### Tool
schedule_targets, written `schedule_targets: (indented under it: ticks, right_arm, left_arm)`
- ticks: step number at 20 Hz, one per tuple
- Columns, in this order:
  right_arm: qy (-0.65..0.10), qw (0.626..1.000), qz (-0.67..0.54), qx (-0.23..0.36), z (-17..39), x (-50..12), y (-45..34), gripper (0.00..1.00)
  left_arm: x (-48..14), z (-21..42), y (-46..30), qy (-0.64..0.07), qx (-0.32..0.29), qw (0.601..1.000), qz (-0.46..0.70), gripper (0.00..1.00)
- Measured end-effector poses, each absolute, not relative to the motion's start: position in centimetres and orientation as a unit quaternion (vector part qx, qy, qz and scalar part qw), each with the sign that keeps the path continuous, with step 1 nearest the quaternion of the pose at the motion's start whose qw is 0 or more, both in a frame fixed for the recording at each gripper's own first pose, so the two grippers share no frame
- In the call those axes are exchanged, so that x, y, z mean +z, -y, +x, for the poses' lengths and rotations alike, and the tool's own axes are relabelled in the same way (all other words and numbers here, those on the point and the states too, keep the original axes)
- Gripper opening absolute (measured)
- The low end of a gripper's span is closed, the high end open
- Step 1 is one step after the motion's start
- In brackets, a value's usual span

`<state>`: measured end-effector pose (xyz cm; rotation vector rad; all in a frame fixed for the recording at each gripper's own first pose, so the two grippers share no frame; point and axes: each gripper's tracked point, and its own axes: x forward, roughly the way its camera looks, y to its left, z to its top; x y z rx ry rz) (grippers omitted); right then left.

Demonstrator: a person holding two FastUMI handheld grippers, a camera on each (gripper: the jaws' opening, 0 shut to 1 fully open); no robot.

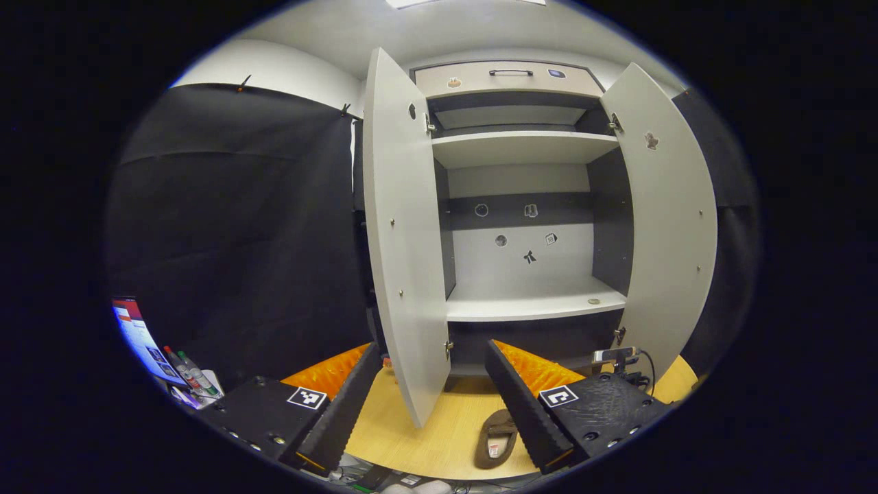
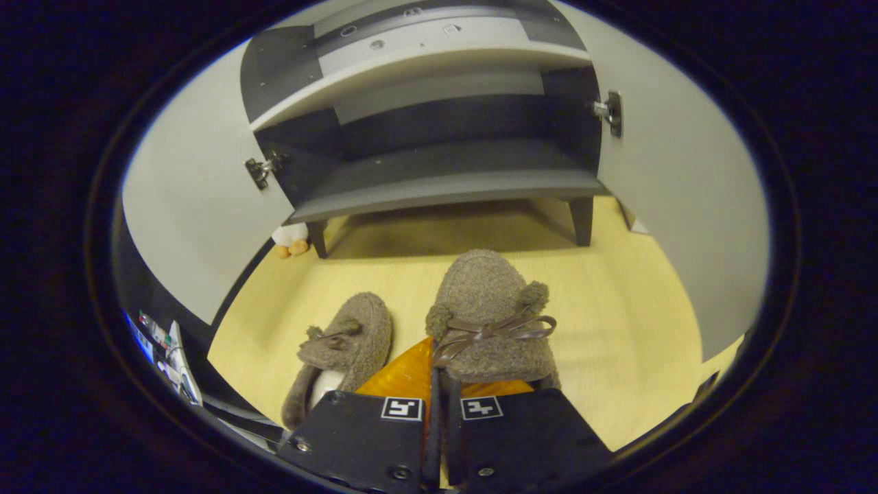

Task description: Grab one shoe with the right hand and put it into the shoe cabinet, grab the other shoe with the left hand and put it into the shoe cabinet; then close the right door with the right hand and the left door with the left hand.

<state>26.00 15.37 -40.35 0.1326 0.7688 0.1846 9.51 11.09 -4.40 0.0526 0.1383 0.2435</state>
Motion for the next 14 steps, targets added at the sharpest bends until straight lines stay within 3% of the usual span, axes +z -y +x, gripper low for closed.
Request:
schedule_targets:
  ticks: [2, 7, 10, 11, 14]
  right_arm:
    - [-0.346, 0.931, 0.062, 0.094, 26.1, -36.4, -15.8, 0.07]
    - [-0.267, 0.957, 0.049, 0.103, 28.6, -25.3, -17.5, 0.08]
    - [-0.225, 0.968, 0.048, 0.101, 32.0, -18.8, -18.5, 0.07]
    - [-0.211, 0.971, 0.041, 0.100, 33.2, -17.2, -18.6, 0.07]
    - [-0.180, 0.979, 0.029, 0.096, 37.3, -12.7, -19.1, 0.07]
  left_arm:
    - [-4.5, 9.2, -11.5, -0.064, 0.108, 0.992, 0.022, 1.00]
    - [-5.3, 8.1, -12.8, -0.060, 0.090, 0.994, 0.012, 0.96]
    - [-5.7, 7.6, -13.3, -0.058, 0.087, 0.995, -0.001, 0.96]
    - [-5.9, 7.4, -13.6, -0.059, 0.087, 0.994, -0.004, 1.00]
    - [-6.1, 7.0, -14.3, -0.057, 0.093, 0.994, -0.010, 0.96]
